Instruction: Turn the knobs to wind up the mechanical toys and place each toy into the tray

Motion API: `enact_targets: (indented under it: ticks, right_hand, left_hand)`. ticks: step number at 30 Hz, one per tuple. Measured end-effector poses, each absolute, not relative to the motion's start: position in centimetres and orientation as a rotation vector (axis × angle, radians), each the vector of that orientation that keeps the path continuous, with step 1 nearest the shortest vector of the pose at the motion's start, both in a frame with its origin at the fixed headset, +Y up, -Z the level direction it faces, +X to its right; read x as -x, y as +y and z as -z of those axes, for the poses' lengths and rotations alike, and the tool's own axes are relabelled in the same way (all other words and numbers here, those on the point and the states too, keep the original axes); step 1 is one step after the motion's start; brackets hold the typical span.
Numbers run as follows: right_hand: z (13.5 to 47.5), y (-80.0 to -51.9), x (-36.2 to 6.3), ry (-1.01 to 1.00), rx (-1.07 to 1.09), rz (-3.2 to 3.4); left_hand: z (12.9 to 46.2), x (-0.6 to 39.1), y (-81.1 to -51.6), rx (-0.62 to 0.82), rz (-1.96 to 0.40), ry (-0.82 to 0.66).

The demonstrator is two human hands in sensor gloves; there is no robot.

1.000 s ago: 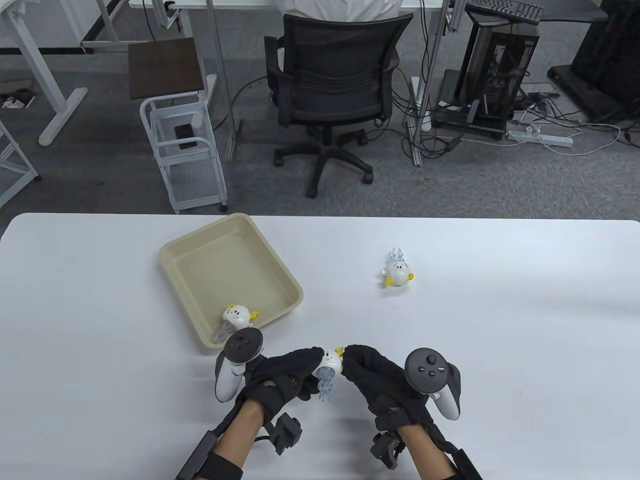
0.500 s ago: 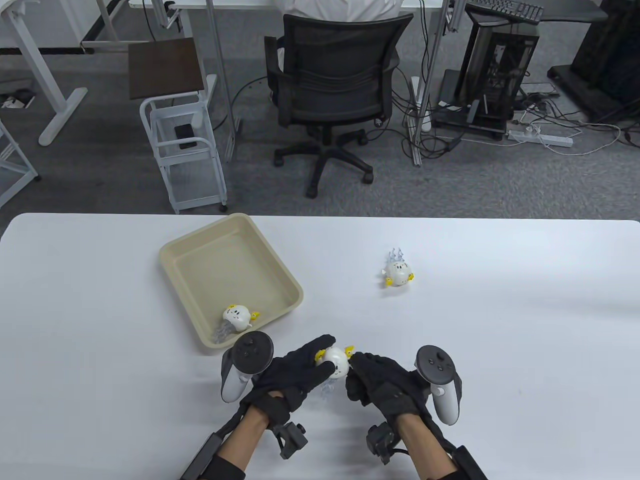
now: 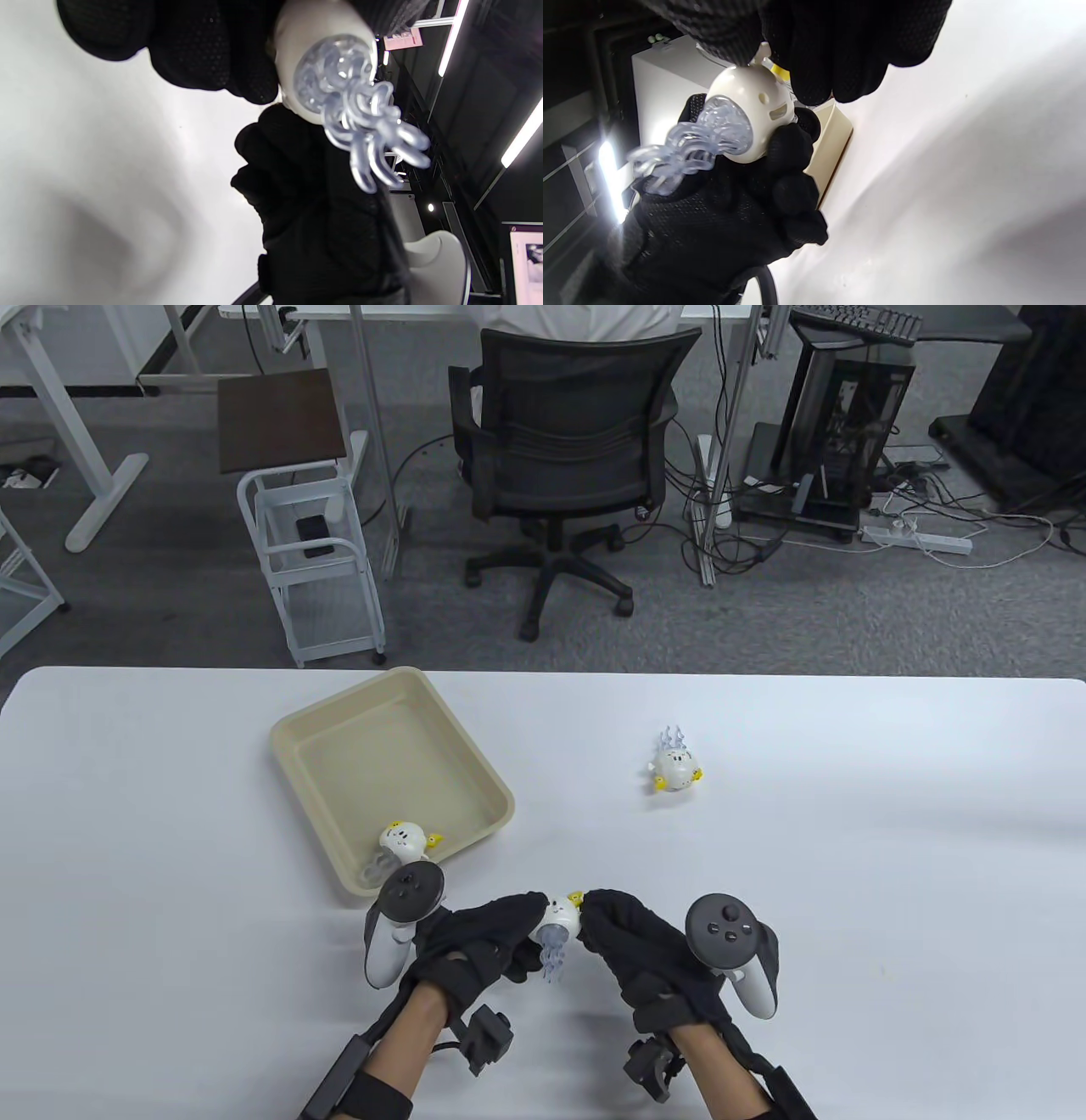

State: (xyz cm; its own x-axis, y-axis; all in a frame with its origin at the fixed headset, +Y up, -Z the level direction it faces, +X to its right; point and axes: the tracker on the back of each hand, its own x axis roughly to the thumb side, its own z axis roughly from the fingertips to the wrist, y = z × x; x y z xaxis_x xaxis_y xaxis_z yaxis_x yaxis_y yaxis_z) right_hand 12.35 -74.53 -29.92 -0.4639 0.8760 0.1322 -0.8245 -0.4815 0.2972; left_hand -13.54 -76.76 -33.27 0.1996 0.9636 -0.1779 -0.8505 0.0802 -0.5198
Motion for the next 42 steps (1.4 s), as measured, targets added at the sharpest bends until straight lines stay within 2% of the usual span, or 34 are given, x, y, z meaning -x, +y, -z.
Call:
enact_targets:
  ticks: [6,10,15,18,20,24,32,38,42]
  right_hand:
    - [29.5,-73.6,-11.8,0.148,-0.375,-2.203]
    - [29.6,-73.6,-12.0,0.129,-0.375,-2.24]
    - [30.2,-75.1,-13.0,0.269,-0.193,-1.967]
    - [30.4,-76.0,-13.5,0.349,-0.085,-1.771]
    - [30.4,-76.1,-13.8,0.359,-0.052,-1.717]
    - [30.4,-75.8,-13.6,0.332,-0.087,-1.804]
    - [29.8,-74.4,-12.5,0.205,-0.273,-2.079]
    - [29.4,-73.5,-12.3,0.118,-0.388,-2.182]
    - [29.2,-73.2,-12.5,0.061,-0.393,-2.221]
  left_hand:
    - [33.3,13.7,-77.0,0.638,-1.389,-0.206]
    - [33.4,13.5,-76.7,0.611,-1.349,-0.252]
    - [32.9,12.4,-75.5,0.472,-1.256,-0.393]
    - [32.3,11.6,-74.4,0.317,-1.16,-0.493]
    - [32.0,11.2,-74.1,0.291,-1.138,-0.517]
    - [32.4,11.5,-74.6,0.326,-1.134,-0.452]
    - [33.1,12.7,-76.3,0.53,-1.323,-0.286]
    - [33.2,13.1,-76.7,0.646,-1.409,-0.246]
    - [33.1,12.9,-76.5,0.633,-1.394,-0.284]
